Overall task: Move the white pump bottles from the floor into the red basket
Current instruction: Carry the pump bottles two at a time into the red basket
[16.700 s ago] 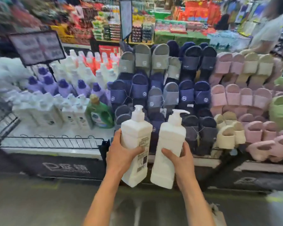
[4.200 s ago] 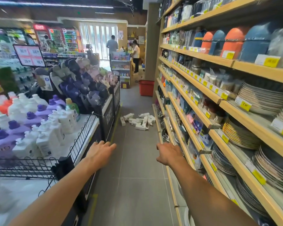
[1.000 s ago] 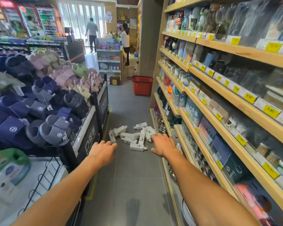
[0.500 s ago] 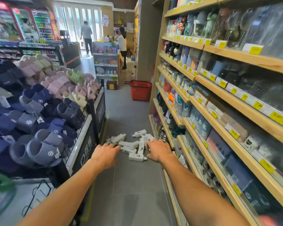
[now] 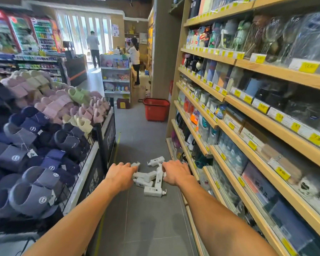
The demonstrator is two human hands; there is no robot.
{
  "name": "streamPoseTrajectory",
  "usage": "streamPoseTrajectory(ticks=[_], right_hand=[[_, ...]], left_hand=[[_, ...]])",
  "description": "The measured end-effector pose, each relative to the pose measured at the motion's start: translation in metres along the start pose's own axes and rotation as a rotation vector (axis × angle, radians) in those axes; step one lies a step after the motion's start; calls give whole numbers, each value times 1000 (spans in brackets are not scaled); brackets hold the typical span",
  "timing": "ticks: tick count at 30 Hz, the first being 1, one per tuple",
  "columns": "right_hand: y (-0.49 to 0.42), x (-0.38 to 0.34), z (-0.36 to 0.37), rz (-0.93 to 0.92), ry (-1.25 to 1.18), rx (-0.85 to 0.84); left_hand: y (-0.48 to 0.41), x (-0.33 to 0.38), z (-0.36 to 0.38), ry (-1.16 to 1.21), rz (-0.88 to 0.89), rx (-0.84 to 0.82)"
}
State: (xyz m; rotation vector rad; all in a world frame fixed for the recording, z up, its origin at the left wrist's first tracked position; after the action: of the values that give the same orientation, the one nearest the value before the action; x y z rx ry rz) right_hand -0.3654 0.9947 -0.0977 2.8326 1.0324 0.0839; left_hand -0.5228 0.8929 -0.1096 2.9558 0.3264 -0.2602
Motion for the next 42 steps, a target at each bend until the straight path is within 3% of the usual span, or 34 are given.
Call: streamPoseTrajectory(ticks=[22, 42], right_hand=[[-148, 34, 15, -63, 24, -55], [-273, 41, -8, 67, 46, -115]], left_hand=[[-134, -25, 12, 123, -3, -127], [-267, -105, 15, 64, 54, -112]])
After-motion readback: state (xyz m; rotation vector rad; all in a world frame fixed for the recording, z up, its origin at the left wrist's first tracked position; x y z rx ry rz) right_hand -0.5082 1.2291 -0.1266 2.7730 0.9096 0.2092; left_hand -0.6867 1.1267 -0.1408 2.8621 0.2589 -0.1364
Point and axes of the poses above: each hand's wrist, its own y-axis away from the middle knuckle, its own z-axis out of the palm, x = y × z, the point moved 7 cm from there along -y, towards the middle knuckle, and after that the axes turned 2 degrees about z, right-handed, at the moved point
